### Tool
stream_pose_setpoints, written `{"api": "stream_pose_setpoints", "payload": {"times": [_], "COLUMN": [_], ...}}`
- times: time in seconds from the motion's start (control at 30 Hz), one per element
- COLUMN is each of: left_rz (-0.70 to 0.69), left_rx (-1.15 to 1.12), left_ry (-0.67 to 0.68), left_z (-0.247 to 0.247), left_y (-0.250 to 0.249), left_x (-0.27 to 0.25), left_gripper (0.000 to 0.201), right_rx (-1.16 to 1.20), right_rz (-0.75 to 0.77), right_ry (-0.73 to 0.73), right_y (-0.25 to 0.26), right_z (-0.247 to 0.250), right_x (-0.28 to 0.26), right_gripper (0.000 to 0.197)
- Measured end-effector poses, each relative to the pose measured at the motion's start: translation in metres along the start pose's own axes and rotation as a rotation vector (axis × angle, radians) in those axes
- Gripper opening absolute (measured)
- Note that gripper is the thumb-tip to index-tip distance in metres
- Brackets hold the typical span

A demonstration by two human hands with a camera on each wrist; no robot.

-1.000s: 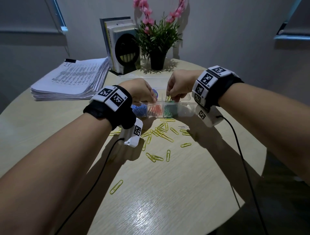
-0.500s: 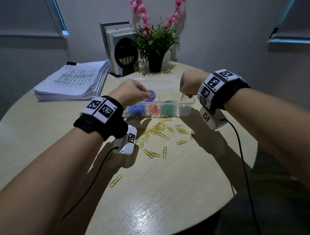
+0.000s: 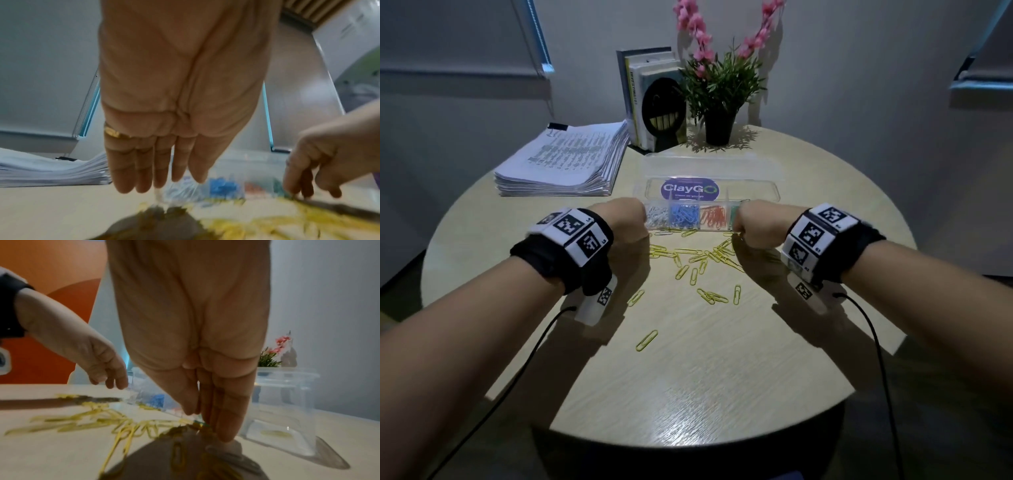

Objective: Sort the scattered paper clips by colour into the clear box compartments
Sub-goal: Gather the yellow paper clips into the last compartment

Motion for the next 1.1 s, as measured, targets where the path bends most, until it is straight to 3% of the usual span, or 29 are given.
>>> {"api": "stream_pose_setpoints", "payload": {"times": [0.13,0.3,0.53,0.7,0.8,0.87,0.97,1.1], "left_rz": [-0.001,-0.059,-0.111,-0.211,-0.185,-0.165,-0.16,-0.163], "left_rx": [0.161,0.279,0.196,0.132,0.076,0.003,-0.029,-0.098], "left_ry": [0.102,0.156,0.113,0.293,0.353,0.283,0.042,-0.208], "left_z": [-0.021,-0.034,-0.03,-0.046,-0.042,-0.031,-0.011,0.004], "left_y": [0.012,0.014,0.03,0.027,0.034,0.036,0.037,0.032], "left_x": [-0.001,-0.007,-0.016,-0.03,-0.035,-0.035,-0.023,-0.002], "left_gripper": [0.033,0.034,0.045,0.032,0.033,0.038,0.038,0.024], "right_rx": [-0.075,-0.164,-0.125,-0.106,-0.162,-0.182,-0.077,-0.072], "right_rz": [0.046,0.156,0.141,0.18,0.239,0.284,0.304,0.075], "right_ry": [0.057,0.09,-0.001,0.041,0.076,0.088,0.099,-0.053], "right_y": [0.015,0.039,0.037,0.061,0.074,0.079,0.076,0.028], "right_z": [-0.009,-0.011,0.01,0.012,0.01,0.01,0.014,0.03], "right_x": [-0.002,-0.01,0.001,0.009,0.008,0.003,-0.002,0.008], "right_gripper": [0.029,0.029,0.036,0.049,0.041,0.043,0.047,0.029]}}
Point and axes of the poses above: each hand's wrist, its own x-axis towards the middle knuckle, its own z-axis out of the back of the hand, y = z × x, the point moved 7 cm from there along x, towards the middle knuckle, and after that the axes turned 13 degrees about -x, right-handed, at the moved point
